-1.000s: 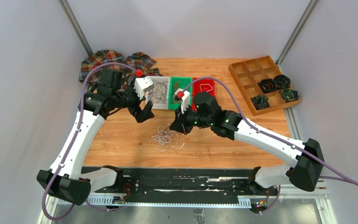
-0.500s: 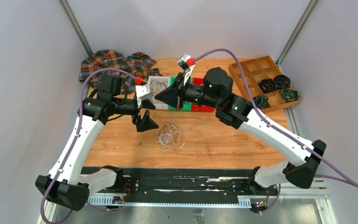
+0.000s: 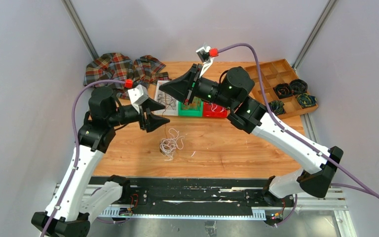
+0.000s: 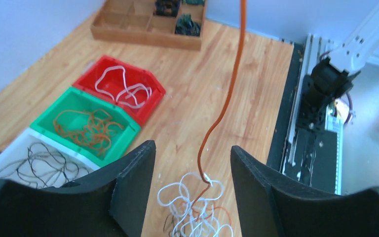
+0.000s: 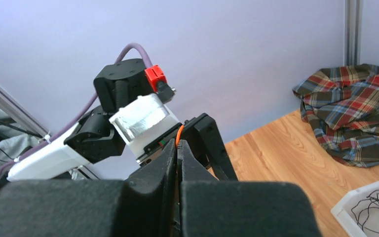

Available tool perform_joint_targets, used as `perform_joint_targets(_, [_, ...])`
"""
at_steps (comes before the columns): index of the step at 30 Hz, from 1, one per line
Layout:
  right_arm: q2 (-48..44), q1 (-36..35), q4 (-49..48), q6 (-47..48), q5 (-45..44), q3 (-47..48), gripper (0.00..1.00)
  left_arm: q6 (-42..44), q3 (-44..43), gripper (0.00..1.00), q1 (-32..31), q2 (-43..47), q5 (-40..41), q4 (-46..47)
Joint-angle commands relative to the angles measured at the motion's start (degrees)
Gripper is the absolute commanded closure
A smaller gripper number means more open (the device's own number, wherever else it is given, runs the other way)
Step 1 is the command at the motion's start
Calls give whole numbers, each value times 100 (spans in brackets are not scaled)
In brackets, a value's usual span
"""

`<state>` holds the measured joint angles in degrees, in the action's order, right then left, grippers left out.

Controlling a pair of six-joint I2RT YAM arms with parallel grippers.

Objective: Untangle the cables

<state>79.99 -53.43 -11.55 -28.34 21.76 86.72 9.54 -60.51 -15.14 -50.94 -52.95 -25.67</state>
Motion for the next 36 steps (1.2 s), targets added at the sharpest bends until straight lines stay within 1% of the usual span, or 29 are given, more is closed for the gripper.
perform_joint_targets(1, [-88,121,-605,-337,-119,20,99,-1209,87,41,20,98,10,1265])
perform_joint_targets(2, [-88,134,-634,-352,-103,32,99,-1306,123,45,15,131,16,1291])
perform_joint_targets(3, [-87,139,-634,-355,-83,44,99,-1429,197,52,18,173,44,1423])
perform_joint_targets(5, [-115,163,-627,-350,-87,8,99,-1581,251,71,16,257,58,1514])
perform_joint_targets(7, [-183,189,-629,-357,-110,-85,99,-1654,210,95,19,306,118,1499])
perform_joint_targets(8, [-216,205,-629,-356,-118,-152,99,-1661,162,99,22,324,171,1462])
perform_joint_targets(11, [-308,227,-667,-328,-113,-383,99,-1699,18,99,19,324,254,1482])
perform_joint_targets(12, [-337,228,-665,-285,-111,-453,97,-1720,-56,99,19,301,260,1486])
perform_joint_targets(14, [-456,240,-612,-154,-166,-671,78,-1724,-288,99,22,210,287,1407])
perform_joint_targets(17, [-735,302,-551,94,-374,-1152,58,-1727,-677,99,19,86,296,1250])
perform_joint_targets(19, [-967,307,-453,427,-614,-1548,40,-1727,-982,99,19,15,313,1172])
perform_joint_targets(20, [-1154,307,-510,659,-686,-1786,34,-1713,-1130,99,19,-25,341,1111])
perform_joint_targets(22, [-1407,275,-808,1194,-888,-2376,31,-1671,-1428,99,19,-106,410,972])
perform_joint_targets(23, [-1494,252,-1077,1329,-985,-2766,31,-1652,-1555,99,19,-135,414,920])
perform_joint_targets(25, [-1493,226,-1569,1486,-877,-3138,30,-1690,-1747,99,18,-182,396,898])
perform_joint_targets(29, [-1082,0,-1394,1916,-425,-2777,29,-1736,-2020,99,20,-268,335,778])
perform_joint_targets(34, [-568,-297,-1529,2331,-427,-2314,28,-1710,-2190,99,17,-329,243,485])
perform_joint_targets(36, [-366,-337,-1481,2350,-387,-2096,31,-1710,-2242,99,16,-336,210,478])
